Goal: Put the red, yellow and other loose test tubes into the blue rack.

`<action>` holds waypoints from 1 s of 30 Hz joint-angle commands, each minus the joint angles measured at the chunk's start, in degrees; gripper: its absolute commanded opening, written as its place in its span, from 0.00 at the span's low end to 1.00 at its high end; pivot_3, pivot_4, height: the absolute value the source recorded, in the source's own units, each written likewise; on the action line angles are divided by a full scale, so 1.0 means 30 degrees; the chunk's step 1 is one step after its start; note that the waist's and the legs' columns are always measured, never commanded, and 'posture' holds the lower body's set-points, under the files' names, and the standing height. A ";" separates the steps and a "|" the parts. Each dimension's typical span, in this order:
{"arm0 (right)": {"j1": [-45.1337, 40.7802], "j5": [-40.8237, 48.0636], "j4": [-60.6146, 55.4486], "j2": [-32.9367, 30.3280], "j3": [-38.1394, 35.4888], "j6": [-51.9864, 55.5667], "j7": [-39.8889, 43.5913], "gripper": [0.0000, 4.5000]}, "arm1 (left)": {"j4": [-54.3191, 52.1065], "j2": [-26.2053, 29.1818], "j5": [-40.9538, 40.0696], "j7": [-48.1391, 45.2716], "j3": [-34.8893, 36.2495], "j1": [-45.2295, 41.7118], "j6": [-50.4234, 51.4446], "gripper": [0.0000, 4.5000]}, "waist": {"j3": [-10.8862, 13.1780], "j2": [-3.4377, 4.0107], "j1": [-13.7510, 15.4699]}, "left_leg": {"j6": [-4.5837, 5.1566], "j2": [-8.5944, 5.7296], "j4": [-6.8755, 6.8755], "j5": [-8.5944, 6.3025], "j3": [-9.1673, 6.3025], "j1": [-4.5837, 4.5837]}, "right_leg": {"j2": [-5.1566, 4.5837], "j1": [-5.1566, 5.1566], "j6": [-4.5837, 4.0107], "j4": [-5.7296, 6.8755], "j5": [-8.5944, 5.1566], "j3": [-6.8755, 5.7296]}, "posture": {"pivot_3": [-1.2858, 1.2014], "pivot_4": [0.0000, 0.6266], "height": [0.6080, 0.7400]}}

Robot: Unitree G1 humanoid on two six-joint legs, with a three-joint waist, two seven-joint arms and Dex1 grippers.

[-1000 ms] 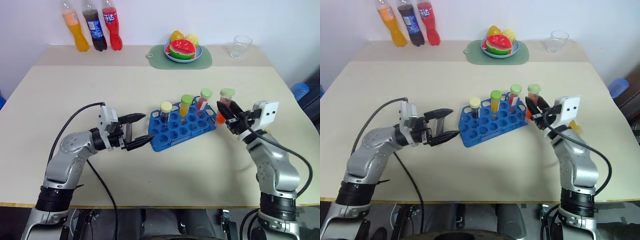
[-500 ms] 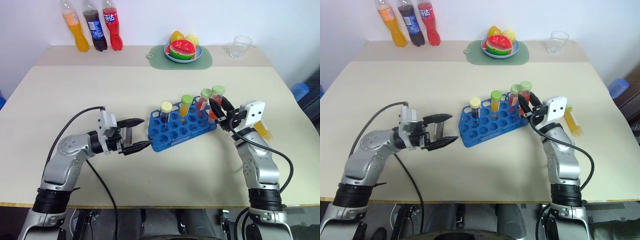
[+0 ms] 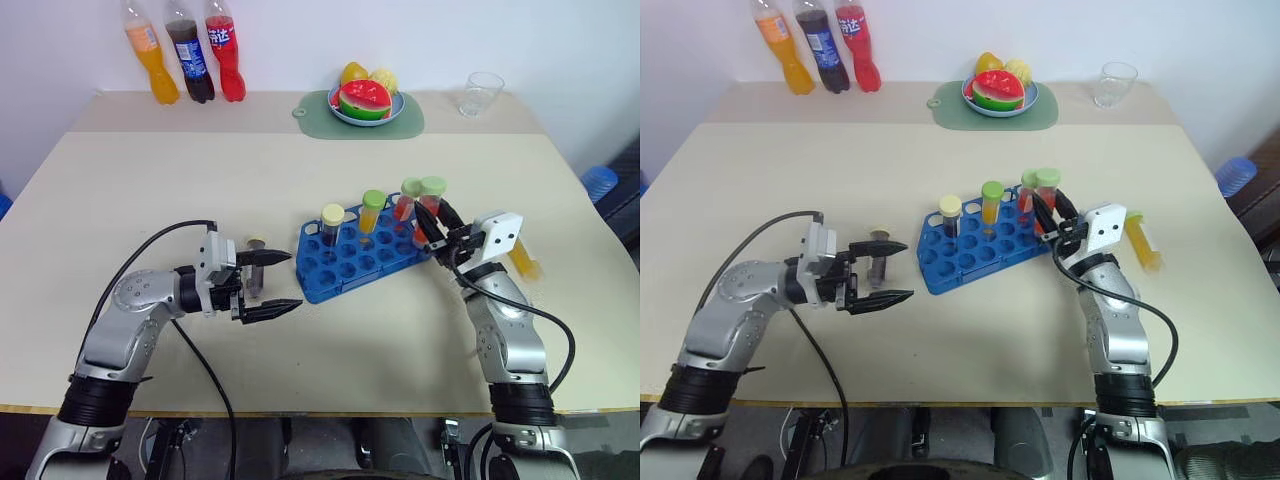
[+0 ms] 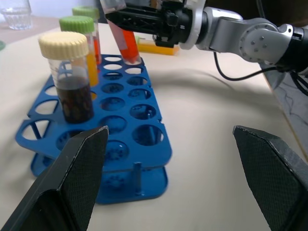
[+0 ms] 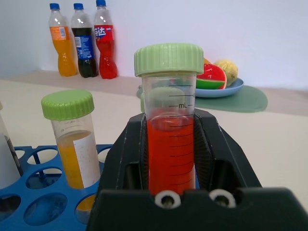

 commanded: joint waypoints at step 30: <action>-0.0824 0.3691 -0.1737 -1.4199 -0.2511 1.6906 0.3751 0.99 | 0.2592 -0.1161 0.0713 -0.1265 -0.0647 -0.2401 -0.1055 0.95 | 0.0024 0.0006 0.0016 | 0.0003 -0.0003 0.0026 -0.0002 0.0007 -0.0005 | -0.0007 -0.0005 -0.0045 -0.0023 -0.0007 0.0011 | 0.52 0.24 1.00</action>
